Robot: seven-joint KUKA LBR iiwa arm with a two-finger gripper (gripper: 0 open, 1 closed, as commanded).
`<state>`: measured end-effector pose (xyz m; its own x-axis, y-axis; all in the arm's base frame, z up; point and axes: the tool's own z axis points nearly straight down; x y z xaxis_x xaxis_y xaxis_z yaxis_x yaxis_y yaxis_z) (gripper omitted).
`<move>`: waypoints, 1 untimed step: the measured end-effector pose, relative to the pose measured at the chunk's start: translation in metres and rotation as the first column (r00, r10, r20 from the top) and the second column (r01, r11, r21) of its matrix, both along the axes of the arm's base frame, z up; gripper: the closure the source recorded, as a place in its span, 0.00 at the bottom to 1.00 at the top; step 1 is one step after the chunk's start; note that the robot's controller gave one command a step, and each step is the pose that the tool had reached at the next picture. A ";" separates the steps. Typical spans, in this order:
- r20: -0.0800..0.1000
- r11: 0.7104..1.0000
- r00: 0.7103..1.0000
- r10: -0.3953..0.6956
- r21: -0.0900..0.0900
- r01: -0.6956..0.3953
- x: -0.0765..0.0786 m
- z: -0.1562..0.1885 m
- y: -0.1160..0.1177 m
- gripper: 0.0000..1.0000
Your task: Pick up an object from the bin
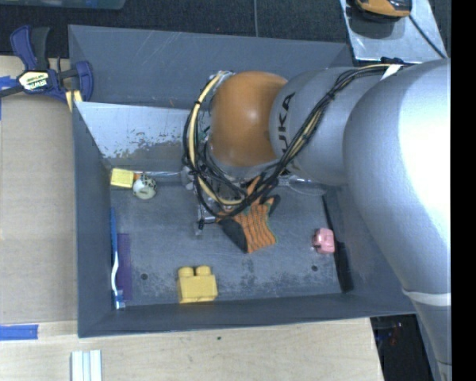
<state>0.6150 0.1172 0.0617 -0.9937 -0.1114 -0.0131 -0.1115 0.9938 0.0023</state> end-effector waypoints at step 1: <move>-0.010 0.999 0.999 0.033 -0.001 -0.033 -0.002 0.022 -0.009 0.00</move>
Offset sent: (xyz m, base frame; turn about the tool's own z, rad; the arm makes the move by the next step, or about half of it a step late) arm -0.0008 0.0183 0.1008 -0.1470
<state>0.6132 0.1079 0.0836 -0.9895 -0.1442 -0.0032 -0.1442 0.9895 0.0024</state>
